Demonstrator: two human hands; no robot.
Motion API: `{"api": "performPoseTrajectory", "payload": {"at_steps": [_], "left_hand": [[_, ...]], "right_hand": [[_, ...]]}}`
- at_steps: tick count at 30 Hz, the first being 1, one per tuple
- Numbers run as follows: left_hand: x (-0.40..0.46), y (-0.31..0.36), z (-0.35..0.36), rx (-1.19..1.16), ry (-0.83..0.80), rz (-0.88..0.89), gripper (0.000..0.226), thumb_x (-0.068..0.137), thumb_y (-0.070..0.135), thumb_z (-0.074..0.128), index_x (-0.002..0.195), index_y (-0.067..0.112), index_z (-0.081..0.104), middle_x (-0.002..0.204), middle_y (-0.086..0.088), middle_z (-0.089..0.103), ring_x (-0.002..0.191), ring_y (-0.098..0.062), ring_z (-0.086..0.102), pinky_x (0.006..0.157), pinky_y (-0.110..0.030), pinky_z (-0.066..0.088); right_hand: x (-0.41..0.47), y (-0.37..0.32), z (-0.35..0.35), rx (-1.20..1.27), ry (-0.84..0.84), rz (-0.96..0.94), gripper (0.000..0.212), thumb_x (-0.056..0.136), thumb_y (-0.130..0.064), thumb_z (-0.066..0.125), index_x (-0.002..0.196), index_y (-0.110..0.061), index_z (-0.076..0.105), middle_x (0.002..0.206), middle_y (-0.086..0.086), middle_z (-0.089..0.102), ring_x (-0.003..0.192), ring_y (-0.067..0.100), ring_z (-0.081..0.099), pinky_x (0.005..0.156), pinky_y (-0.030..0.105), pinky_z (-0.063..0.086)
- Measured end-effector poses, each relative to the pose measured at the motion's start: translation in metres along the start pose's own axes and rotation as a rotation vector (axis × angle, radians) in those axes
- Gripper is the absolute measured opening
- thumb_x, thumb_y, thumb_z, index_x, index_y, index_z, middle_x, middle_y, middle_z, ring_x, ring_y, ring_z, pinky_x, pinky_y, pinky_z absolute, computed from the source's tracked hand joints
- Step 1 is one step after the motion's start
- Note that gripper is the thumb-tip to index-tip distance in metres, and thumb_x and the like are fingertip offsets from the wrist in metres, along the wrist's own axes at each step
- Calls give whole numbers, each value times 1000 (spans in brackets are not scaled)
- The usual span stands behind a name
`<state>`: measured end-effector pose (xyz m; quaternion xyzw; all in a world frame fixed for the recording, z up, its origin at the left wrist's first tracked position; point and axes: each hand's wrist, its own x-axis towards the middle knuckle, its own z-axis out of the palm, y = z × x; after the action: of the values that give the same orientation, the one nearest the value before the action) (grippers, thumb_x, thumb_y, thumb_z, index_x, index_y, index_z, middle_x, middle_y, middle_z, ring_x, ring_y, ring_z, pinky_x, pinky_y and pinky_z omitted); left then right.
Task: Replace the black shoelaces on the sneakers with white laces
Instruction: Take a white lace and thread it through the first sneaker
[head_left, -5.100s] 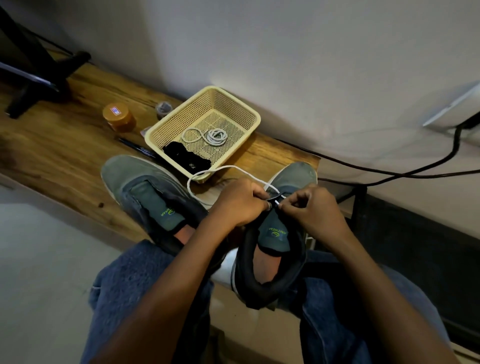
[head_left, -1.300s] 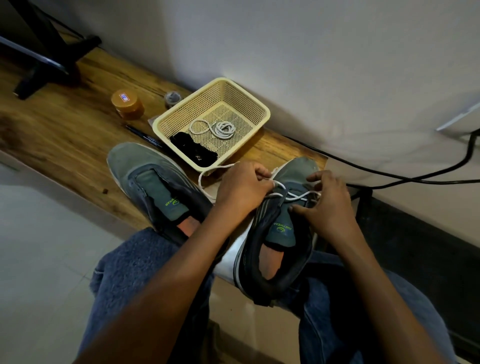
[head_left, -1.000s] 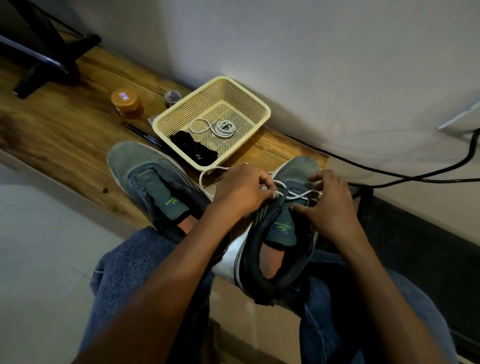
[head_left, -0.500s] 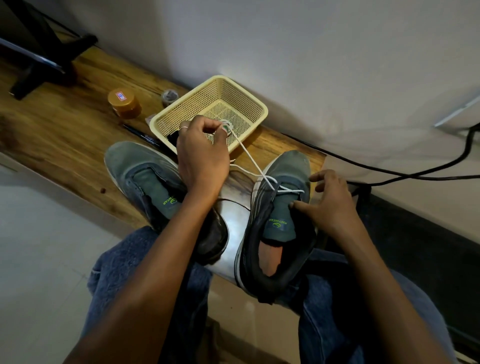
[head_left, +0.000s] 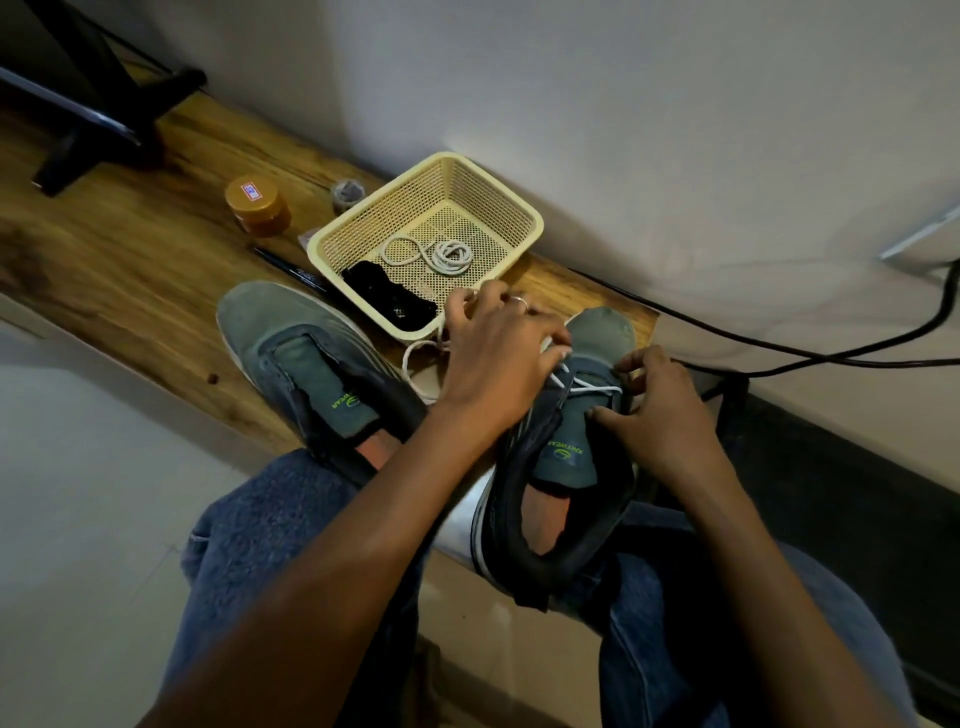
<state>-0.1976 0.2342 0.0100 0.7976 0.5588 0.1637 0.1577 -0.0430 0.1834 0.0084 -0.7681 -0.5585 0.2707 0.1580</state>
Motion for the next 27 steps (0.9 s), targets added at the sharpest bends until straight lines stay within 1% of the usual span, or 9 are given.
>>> {"api": "performPoseTrajectory", "payload": {"at_steps": [8,11,14,16,18,21,24,26,27], "left_hand": [[2,-11,2,125,-101,-43,23,93,49,51,100,31,63,115,10,58,126,-17,34,103,-42,2],[8,-10,-9,-89,1,-222,21,95,44,48,96,29,62,92,12,52,120,-15,40,110,-44,6],[15,-10,-12,-534,71,-346,25,88,50,53,78,32,66,82,12,62,104,-13,55,110,-49,21],[15,-7,-13,-860,109,-326,26,83,51,52,68,37,68,85,10,70,97,-13,63,104,-47,34],[13,2,-14,-1044,60,-240,28,92,39,53,71,31,69,91,8,72,100,-12,65,102,-40,39],[9,14,-11,-1027,-84,-90,28,85,52,51,76,36,71,99,14,71,111,-6,60,107,-42,36],[7,18,-9,-1012,-125,-63,26,83,51,55,73,33,70,104,8,71,112,-4,59,107,-40,36],[7,16,-14,-1160,-78,-187,27,88,41,57,75,20,68,104,-9,71,98,-10,63,91,-25,46],[9,13,-18,-1206,-33,-264,31,90,40,56,75,14,66,99,-11,71,92,-14,62,84,-24,48]], "right_hand": [[-1,0,-1,29,5,5,44,76,-16,77,112,-16,51,115,6,52,95,15,47,79,27,36],[-1,0,-1,29,5,1,44,77,-17,77,112,-15,50,114,6,52,96,15,47,78,27,36],[-1,1,-1,25,-6,15,44,77,-18,77,112,-16,51,114,6,53,99,19,50,80,30,40],[-2,-2,-2,46,42,-4,43,78,-25,77,111,-17,53,114,6,53,105,24,52,86,37,46],[-5,-10,-5,101,158,-77,38,82,-35,72,113,-20,57,115,3,52,111,24,51,93,45,46],[-7,-26,-8,255,194,-221,24,88,-31,65,110,-30,58,113,-5,54,112,20,50,96,46,44],[-10,-38,-10,475,112,-281,10,90,-16,64,99,-16,66,98,-2,65,97,15,60,89,40,50],[-12,-43,-15,671,113,-212,6,92,-14,62,91,-10,66,85,-2,65,78,2,62,72,22,53],[-12,-43,-18,763,154,-154,8,93,-14,60,87,-11,64,80,-3,63,69,-4,59,63,14,49]]}}
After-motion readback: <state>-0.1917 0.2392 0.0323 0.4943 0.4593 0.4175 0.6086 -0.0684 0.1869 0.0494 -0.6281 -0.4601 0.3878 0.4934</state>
